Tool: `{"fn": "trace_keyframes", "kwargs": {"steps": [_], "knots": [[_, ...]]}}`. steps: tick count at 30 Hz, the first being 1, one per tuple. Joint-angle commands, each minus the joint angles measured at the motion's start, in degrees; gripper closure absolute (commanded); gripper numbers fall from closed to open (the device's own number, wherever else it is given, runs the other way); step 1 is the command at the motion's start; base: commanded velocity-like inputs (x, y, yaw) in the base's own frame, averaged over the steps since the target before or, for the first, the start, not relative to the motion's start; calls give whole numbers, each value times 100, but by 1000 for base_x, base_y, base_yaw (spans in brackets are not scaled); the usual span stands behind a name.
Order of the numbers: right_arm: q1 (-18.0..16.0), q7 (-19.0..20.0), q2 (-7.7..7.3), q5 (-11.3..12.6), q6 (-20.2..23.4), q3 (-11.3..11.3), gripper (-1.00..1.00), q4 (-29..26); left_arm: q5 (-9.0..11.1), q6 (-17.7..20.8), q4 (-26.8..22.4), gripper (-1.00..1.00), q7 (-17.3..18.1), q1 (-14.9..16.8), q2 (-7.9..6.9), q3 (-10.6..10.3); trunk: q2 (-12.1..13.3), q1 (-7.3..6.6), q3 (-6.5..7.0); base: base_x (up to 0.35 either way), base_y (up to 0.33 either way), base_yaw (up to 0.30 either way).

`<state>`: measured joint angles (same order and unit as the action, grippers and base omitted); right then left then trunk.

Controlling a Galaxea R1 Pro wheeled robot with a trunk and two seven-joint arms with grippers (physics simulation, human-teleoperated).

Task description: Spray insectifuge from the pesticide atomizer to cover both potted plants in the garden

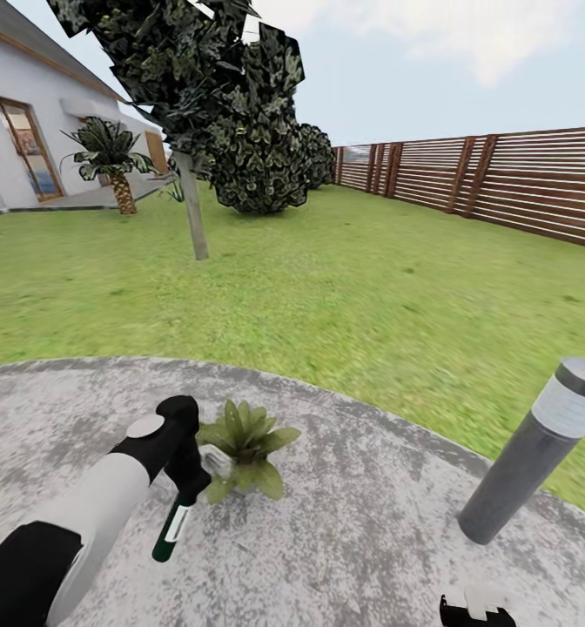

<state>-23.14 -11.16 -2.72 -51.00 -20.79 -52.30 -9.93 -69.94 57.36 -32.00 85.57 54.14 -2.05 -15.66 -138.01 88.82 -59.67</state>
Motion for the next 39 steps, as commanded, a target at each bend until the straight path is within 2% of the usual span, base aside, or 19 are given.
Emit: {"fn": "trace_keyframes", "kwargs": {"steps": [1, 5, 8, 10, 12, 13, 16, 19, 21, 30, 34, 37, 39], "knots": [[-6, -27, -1, -60, -22, -41, -100, 9, -32, 58, -13, 100, 63, 1, -3, 31, -2, 0, -5, 117, 272, 0], [-6, -27, -4, -59, -22, -43, -100, 9, -22, 42, -14, 100, 85, 2, 9, 193, -2, 0, -5, 171, 285, 0], [-6, -27, -7, -60, -22, -43, -100, 9, -54, 11, -15, 100, 443, 57, 35, 163, -2, 0, -5, 233, 215, 0], [-6, -27, -6, -59, -22, -44, -100, 9, -151, -6, -21, 100, 443, 89, 80, 96, -2, 0, -5, 87, 66, 0], [-6, -27, -4, -59, -22, -44, -100, 9, -442, -7, -31, 100, 443, 109, 158, -71, -2, 0, -5, 29, 22, 0], [-6, -27, -4, -59, -22, -44, -100, 9, -714, -6, -54, 100, 443, 129, 222, -142, -2, 0, -5, 9, 7, 0], [-6, -27, -3, -59, -22, -44, -100, 9, -912, -3, -36, 100, 443, 321, 254, -178, -2, 0, -5, 4, 3, 0], [-6, -27, -4, -59, -22, -44, -100, 9, -924, 13, -18, 100, 443, 569, 237, -166, -2, 0, -5, 101, 15, 0], [-6, -27, -4, -59, -22, -44, -100, 9, -919, 21, -11, 100, 443, 624, 249, -143, -2, 0, -5, 270, 73, 0], [-6, -27, -4, -59, -22, -44, -100, 9, -882, 21, 97, 100, 443, 553, 319, -99, -2, 0, -5, 295, 165, 0], [-6, -27, -2, -59, -22, -44, -100, 9, -801, 5, 595, 100, 443, 532, 536, -114, -2, 0, -5, 52, 38, 0], [-6, -27, -3, -59, -22, -44, -100, 9, -793, 14, 678, 100, 443, 531, 676, -125, -2, 0, -5, 5, 3, 0], [-6, -27, -5, -59, -22, -44, -100, 9, -798, 28, 635, 100, 443, 537, 877, -145, -2, 0, -5, 1, 0, 0]]}}
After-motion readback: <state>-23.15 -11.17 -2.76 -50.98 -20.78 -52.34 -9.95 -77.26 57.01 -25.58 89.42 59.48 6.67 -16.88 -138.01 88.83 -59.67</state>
